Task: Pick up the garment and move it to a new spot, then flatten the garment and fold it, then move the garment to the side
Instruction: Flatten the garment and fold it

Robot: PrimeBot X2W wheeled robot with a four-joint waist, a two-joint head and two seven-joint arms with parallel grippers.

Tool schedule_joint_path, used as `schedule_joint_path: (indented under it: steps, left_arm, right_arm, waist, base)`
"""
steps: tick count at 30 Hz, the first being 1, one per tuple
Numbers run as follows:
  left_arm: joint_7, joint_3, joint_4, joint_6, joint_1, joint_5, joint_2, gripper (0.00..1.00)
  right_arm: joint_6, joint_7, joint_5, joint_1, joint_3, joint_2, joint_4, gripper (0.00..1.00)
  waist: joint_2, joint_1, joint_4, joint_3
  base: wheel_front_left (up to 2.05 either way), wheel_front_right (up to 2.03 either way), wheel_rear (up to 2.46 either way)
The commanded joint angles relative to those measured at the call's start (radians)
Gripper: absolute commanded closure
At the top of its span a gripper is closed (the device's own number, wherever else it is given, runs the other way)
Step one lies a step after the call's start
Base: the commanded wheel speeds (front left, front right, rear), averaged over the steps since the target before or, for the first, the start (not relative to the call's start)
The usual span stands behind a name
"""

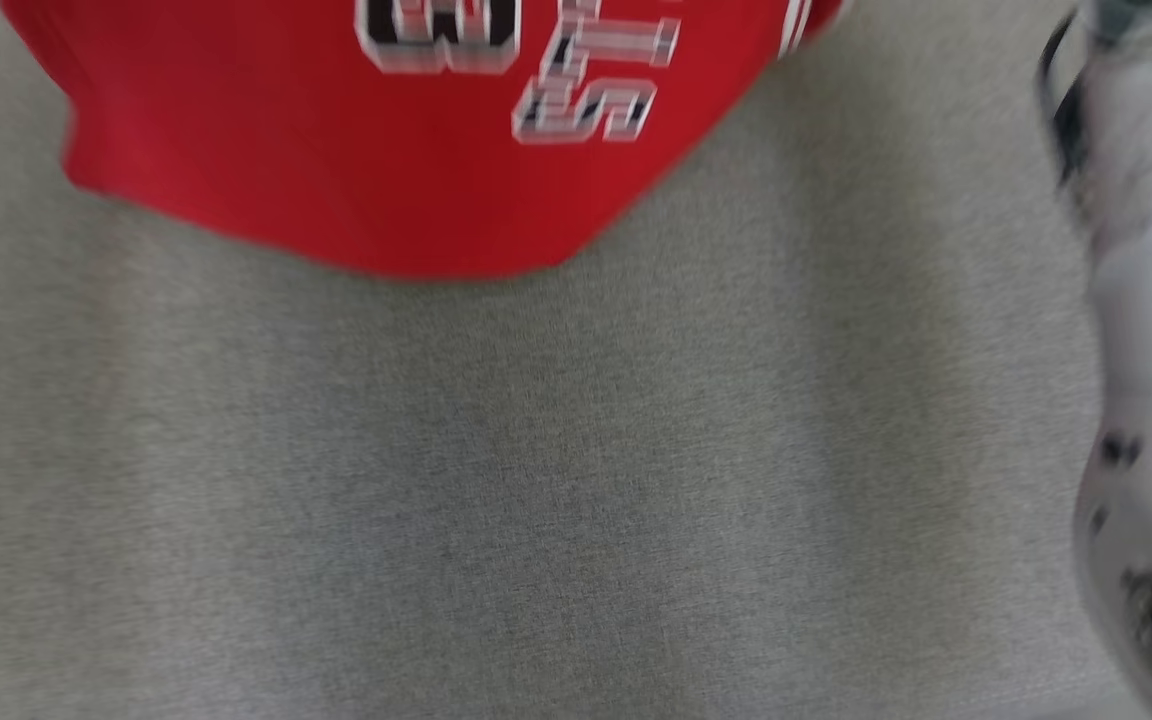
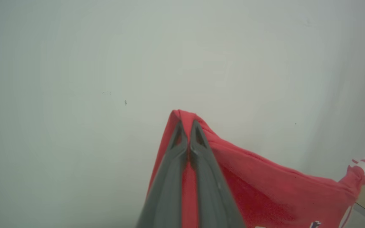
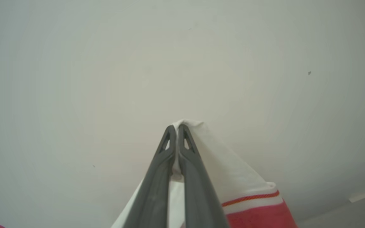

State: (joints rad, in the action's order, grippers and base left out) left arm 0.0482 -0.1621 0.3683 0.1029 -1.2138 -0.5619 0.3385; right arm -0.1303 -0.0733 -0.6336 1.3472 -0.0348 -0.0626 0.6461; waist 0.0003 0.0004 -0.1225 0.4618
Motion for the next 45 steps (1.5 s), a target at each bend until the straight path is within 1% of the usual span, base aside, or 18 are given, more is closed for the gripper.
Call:
schedule_joint_path:
  steps: [1,4,5,6,10,12,15,17,19,22,27,29,33,36,40,41,42,45]
  left_arm:
    - [-0.005,0.003,-0.001,-0.003,-0.024,0.004,0.005,1.0]
    - [-0.077,0.017,0.004,-0.013,-0.15,0.042,0.017,1.0]
    - [-0.135,0.034,0.009,-0.018,-0.217,0.049,0.01,1.0]
    - [-0.192,0.048,0.013,-0.02,-0.279,0.061,0.016,1.0]
    - [-0.286,0.085,0.002,-0.022,-0.39,0.067,0.011,1.0]
    - [-0.305,0.111,-0.007,-0.018,-0.417,0.062,0.001,1.0]
    - [-0.314,0.155,-0.022,-0.011,-0.402,0.059,-0.017,1.0]
    - [-0.314,0.19,-0.03,-0.004,-0.37,0.059,-0.028,1.0]
    - [-0.313,0.197,-0.026,0.006,-0.318,0.076,-0.039,1.0]
    - [-0.312,0.196,-0.018,0.018,-0.219,0.071,-0.061,1.0]
    - [-0.313,0.181,-0.025,0.026,-0.042,0.027,-0.077,1.0]
    - [-0.313,0.152,-0.04,0.027,0.037,0.004,-0.075,1.0]
    - [-0.313,0.119,-0.089,0.026,0.212,-0.054,-0.073,1.0]
    - [-0.313,0.084,-0.124,0.026,0.354,-0.078,-0.069,1.0]
    - [-0.313,0.04,-0.135,0.027,0.548,-0.078,-0.069,1.0]
    - [-0.313,0.023,-0.129,0.027,0.592,-0.072,-0.074,1.0]
    - [-0.313,0.023,-0.129,0.027,0.592,-0.072,-0.074,1.0]
    - [-0.313,0.002,-0.115,0.026,0.713,-0.067,-0.09,1.0]
  right_arm:
    - [0.0,0.012,-0.007,0.028,-0.01,0.004,0.001,1.0]
    - [0.0,0.156,-0.032,0.161,-0.069,0.008,0.039,1.0]
    - [0.0,0.245,-0.034,0.234,-0.096,0.009,0.057,1.0]
    - [0.0,0.299,-0.038,0.292,-0.111,0.004,0.058,1.0]
    - [0.0,0.337,-0.007,0.386,-0.119,-0.038,0.006,1.0]
    - [0.0,0.339,0.023,0.407,-0.126,-0.058,-0.067,1.0]
    - [0.0,0.338,0.052,0.383,-0.157,-0.052,-0.192,1.0]
    - [0.0,0.338,0.085,0.354,-0.142,-0.059,-0.249,1.0]
    - [0.0,0.338,0.107,0.316,-0.102,-0.072,-0.261,1.0]
    - [0.0,0.337,0.115,0.257,-0.024,-0.095,-0.234,1.0]
    - [0.0,0.335,0.057,0.124,0.143,-0.174,-0.189,1.0]
    - [0.0,0.318,0.028,0.052,0.202,-0.207,-0.191,1.0]
    - [0.0,0.224,-0.007,-0.126,0.274,-0.281,-0.215,1.0]
    - [0.0,0.125,0.004,-0.293,0.28,-0.32,-0.247,1.0]
    - [0.0,-0.031,0.06,-0.541,0.21,-0.325,-0.296,1.0]
    - [0.0,-0.07,0.076,-0.608,0.187,-0.31,-0.311,1.0]
    - [0.0,-0.07,0.076,-0.608,0.187,-0.31,-0.311,1.0]
    - [0.0,-0.172,0.134,-0.783,0.113,-0.254,-0.388,1.0]
  waist:
    - [-0.0003,-0.0004,-0.028,0.168]
    - [-0.0003,-0.0004,-0.014,0.227]
    - [-0.0003,-0.0004,-0.006,0.25]
    - [-0.0003,-0.0004,-0.002,0.266]
    - [-0.0003,-0.0004,0.008,0.296]
    - [-0.0003,-0.0004,0.017,0.31]
    - [-0.0003,-0.0004,0.029,0.322]
    - [-0.0003,-0.0004,0.034,0.328]
    - [-0.0003,-0.0004,0.04,0.331]
    - [-0.0003,-0.0004,0.05,0.325]
    - [-0.0003,-0.0004,0.066,0.273]
    - [-0.0003,-0.0004,0.074,0.237]
    - [-0.0003,-0.0004,0.083,0.144]
    - [-0.0003,-0.0004,0.086,0.064]
    - [-0.0003,-0.0004,0.083,-0.047]
    - [-0.0003,-0.0004,0.082,-0.076]
    - [-0.0003,-0.0004,0.082,-0.076]
    - [-0.0003,-0.0004,0.076,-0.151]
  base:
    - [0.0,0.0,0.0]
    - [0.0,0.0,0.0]
    - [0.0,0.0,0.0]
    - [0.0,0.0,0.0]
    - [0.0,0.0,0.0]
    - [0.0,0.0,0.0]
    - [0.0,0.0,0.0]
    - [0.0,0.0,0.0]
    - [0.0,0.0,0.0]
    - [0.0,0.0,0.0]
    - [0.0,0.0,0.0]
    - [0.0,0.0,0.0]
    - [0.0,0.0,0.0]
    - [0.0,0.0,0.0]
    - [0.0,0.0,0.0]
    - [0.0,0.0,0.0]
    - [0.0,0.0,0.0]
    - [0.0,0.0,0.0]
